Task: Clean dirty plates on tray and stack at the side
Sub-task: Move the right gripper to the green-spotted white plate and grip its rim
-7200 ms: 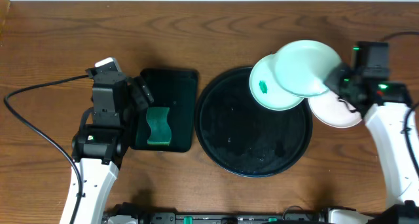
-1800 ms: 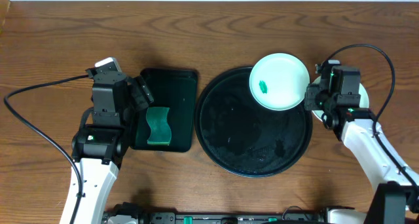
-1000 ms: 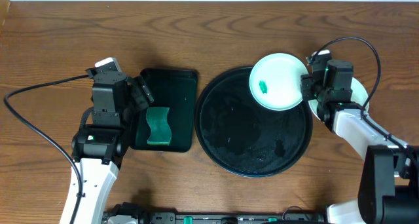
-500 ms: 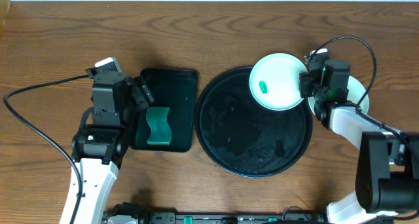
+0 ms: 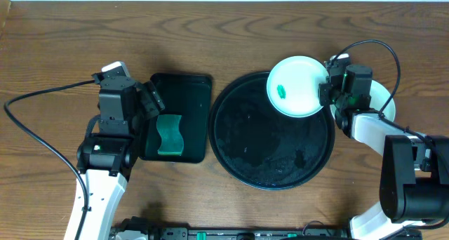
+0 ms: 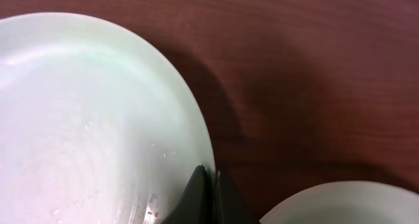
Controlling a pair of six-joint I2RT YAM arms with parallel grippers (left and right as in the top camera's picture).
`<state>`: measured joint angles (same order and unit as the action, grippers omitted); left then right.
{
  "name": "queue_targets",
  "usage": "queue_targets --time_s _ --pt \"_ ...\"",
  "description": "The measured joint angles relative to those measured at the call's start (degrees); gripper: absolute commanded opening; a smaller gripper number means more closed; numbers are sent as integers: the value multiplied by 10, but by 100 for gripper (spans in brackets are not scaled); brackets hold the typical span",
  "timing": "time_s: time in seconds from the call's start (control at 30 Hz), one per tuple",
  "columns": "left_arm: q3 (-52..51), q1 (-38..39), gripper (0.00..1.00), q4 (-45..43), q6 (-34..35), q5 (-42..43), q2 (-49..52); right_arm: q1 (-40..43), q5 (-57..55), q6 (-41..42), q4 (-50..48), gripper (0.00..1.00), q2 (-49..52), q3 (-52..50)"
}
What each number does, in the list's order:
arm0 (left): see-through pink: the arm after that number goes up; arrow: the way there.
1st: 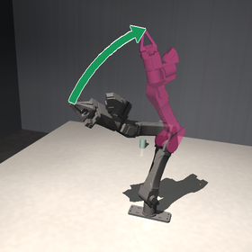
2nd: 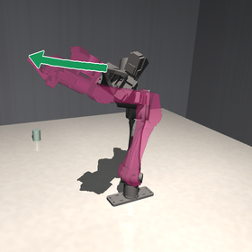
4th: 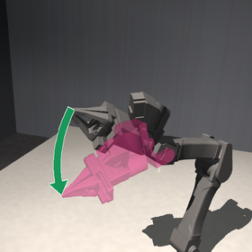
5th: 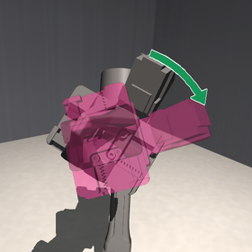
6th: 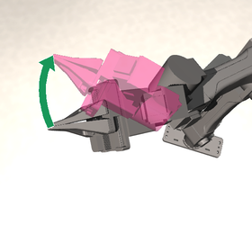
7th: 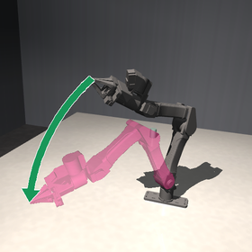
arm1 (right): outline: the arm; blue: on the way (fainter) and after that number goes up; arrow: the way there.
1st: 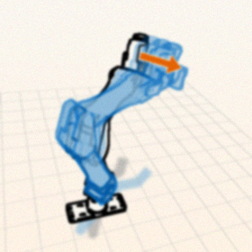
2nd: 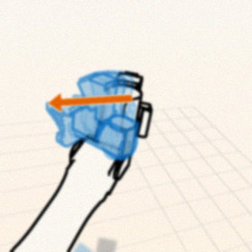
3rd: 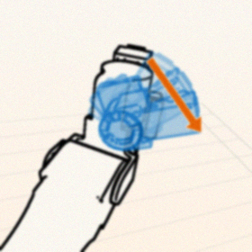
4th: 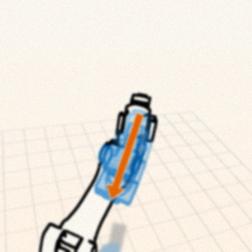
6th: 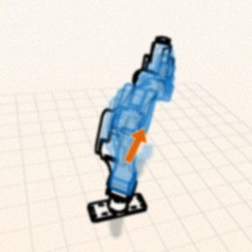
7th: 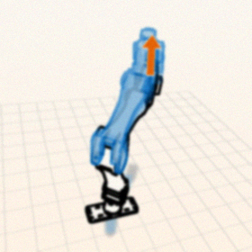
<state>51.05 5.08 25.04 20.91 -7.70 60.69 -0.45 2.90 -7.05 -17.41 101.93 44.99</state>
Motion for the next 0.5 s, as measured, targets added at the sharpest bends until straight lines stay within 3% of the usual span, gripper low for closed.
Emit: queue_targets --time_s 0.17,0.5 --pt "0 0 82 0 0 0 0 0 13 29 61 1 -33 0" --pt "0 0 82 0 0 0 0 0 19 165 253 1 -259 1"
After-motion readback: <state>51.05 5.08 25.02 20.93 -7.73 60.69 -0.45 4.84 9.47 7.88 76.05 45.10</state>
